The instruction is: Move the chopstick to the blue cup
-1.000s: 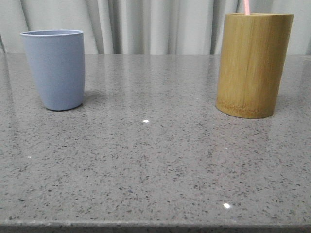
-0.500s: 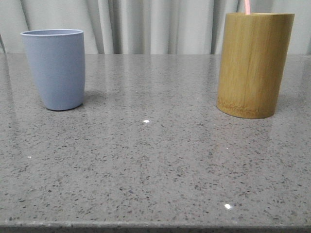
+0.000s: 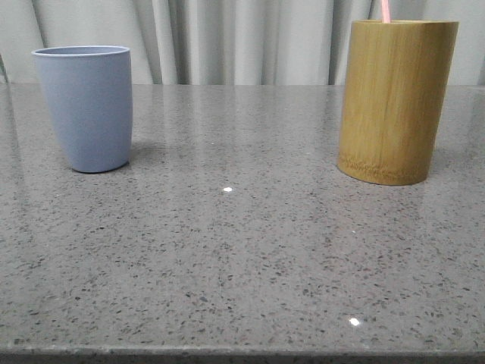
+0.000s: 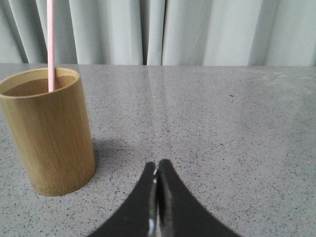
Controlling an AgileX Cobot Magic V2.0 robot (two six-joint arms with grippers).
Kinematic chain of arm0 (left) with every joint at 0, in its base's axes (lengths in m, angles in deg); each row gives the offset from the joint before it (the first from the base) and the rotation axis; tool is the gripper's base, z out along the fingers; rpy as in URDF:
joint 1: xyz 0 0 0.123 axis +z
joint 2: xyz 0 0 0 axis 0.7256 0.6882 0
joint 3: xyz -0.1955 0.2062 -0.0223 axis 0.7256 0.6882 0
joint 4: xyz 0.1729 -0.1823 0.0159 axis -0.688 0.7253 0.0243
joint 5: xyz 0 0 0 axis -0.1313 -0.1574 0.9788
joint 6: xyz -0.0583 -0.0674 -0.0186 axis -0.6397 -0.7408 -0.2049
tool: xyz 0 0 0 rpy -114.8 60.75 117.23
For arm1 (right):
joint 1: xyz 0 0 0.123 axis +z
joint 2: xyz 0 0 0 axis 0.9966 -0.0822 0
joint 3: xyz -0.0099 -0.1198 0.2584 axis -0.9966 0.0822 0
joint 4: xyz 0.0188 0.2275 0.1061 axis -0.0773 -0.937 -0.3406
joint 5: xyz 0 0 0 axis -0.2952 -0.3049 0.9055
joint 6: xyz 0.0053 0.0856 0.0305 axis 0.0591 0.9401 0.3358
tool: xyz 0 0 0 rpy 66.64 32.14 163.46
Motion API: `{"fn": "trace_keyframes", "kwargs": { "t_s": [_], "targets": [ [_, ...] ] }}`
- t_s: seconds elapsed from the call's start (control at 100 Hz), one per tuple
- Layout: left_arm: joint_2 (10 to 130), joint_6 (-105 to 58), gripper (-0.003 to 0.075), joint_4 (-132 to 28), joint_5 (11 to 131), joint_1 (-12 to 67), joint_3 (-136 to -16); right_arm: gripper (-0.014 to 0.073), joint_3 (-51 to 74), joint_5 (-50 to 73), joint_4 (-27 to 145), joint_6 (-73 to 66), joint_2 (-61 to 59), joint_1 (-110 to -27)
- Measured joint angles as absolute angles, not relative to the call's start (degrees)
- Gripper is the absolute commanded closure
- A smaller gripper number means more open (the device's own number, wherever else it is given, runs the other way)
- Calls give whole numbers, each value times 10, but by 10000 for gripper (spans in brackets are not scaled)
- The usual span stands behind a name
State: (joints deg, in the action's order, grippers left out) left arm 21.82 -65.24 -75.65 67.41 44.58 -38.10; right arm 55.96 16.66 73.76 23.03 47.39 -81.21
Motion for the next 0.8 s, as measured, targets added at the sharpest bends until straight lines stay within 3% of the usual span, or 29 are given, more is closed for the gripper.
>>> {"fn": "trace_keyframes", "kwargs": {
  "t_s": [0.08,0.17,0.36,0.48,0.8],
  "targets": [
    [257,-652,738,-756,648,446,-419,639,526,192,738,230,435,-812],
    [305,-652,711,-756,616,446,-461,571,490,221,738,230,392,-812],
    [393,-652,441,-756,598,446,-515,315,432,248,737,230,312,-812],
    [427,-652,297,-756,600,446,-527,259,410,253,736,230,275,-812],
    [440,-652,293,-753,610,446,-531,264,398,254,736,230,255,-812]
  ]
}}
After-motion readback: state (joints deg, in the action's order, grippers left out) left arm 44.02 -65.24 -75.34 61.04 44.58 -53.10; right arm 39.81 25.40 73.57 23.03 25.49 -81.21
